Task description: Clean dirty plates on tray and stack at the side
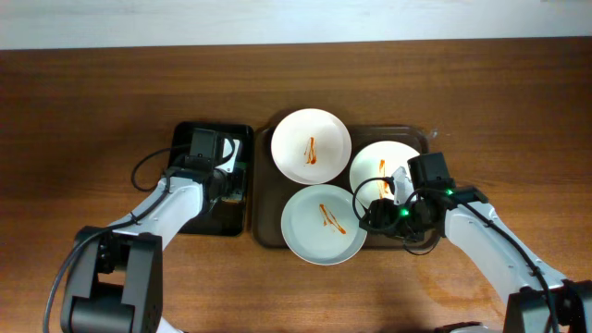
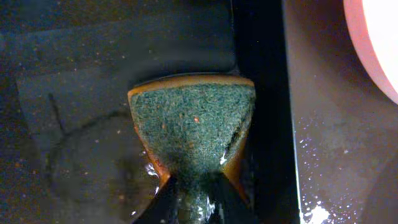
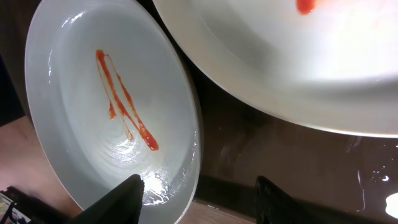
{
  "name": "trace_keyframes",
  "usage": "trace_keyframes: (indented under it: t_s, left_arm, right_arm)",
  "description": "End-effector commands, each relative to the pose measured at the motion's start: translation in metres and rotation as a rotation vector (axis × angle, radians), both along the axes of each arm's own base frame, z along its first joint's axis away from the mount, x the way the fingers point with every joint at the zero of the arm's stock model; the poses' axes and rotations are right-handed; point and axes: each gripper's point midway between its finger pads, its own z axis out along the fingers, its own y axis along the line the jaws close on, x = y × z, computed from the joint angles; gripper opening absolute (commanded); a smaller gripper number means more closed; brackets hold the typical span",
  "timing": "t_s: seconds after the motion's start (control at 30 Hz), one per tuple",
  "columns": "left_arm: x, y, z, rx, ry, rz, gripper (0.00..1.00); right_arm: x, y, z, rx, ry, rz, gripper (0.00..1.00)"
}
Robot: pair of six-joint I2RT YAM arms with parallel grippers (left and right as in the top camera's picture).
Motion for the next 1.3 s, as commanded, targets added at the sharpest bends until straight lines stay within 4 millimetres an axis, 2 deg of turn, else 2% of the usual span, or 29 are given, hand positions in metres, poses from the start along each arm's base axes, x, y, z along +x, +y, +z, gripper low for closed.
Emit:
trace_keyframes:
  t_s: [0.0, 0.1, 0.17, 0.27, 0.33, 0.4, 0.6, 0.8, 0.9, 0.97, 1.0, 1.07, 1.17, 1.27]
  left_arm:
    - [0.004, -0.001, 0.001, 0.011, -0.007, -0.009, 0.0]
    - [0.008, 0.002, 0.007, 0.008, -0.021, 0.0, 0.0]
    - [0.014, 0.009, 0.025, 0.003, -0.055, 0.019, 0.0]
    - [0.018, 0.017, 0.063, -0.02, -0.128, 0.061, 0.0]
    - [0.013, 0.017, 0.07, -0.025, -0.126, 0.07, 0.0]
    - [0.001, 0.019, 0.061, -0.017, -0.072, 0.072, 0.0]
    - [-0.025, 0.022, 0.007, 0.001, 0.085, 0.097, 0.0]
    - [-0.025, 0.022, -0.017, 0.009, 0.13, 0.097, 0.0]
    - [-0.021, 0.009, -0.016, -0.061, 0.12, 0.074, 0.0]
    - [-0.017, -0.014, -0.008, -0.191, 0.107, 0.017, 0.0]
    - [-0.015, -0.018, -0.004, -0.21, 0.094, 0.008, 0.0]
    - [-0.008, -0.015, 0.007, -0.197, 0.056, 0.012, 0.0]
    - [0.014, 0.0, 0.045, -0.119, -0.088, 0.053, 0.0]
    - [0.024, 0.005, 0.081, -0.111, -0.206, 0.064, 0.0]
  right_arm:
    - [0.004, 0.005, 0.004, 0.014, -0.009, 0.007, 0.58]
    - [0.004, 0.005, 0.004, 0.014, -0.007, 0.007, 0.58]
    - [0.003, 0.005, 0.004, 0.013, -0.005, 0.007, 0.58]
    - [0.003, 0.005, 0.004, 0.013, -0.006, 0.007, 0.58]
    - [0.003, 0.004, 0.004, 0.01, -0.005, 0.007, 0.58]
    - [0.003, 0.004, 0.004, 0.011, -0.005, 0.006, 0.58]
    - [0.002, 0.004, 0.003, 0.01, -0.001, 0.006, 0.58]
    - [0.002, 0.004, 0.003, 0.01, -0.001, 0.006, 0.58]
    - [0.001, 0.004, 0.003, 0.01, 0.002, 0.006, 0.58]
    - [0.001, 0.004, 0.003, 0.01, 0.003, 0.006, 0.58]
    - [0.001, 0.004, 0.003, 0.01, 0.003, 0.006, 0.58]
    - [0.001, 0.004, 0.003, 0.009, 0.003, 0.007, 0.58]
    - [0.001, 0.004, 0.003, 0.009, 0.005, 0.007, 0.58]
    - [0.001, 0.004, 0.003, 0.009, 0.005, 0.007, 0.58]
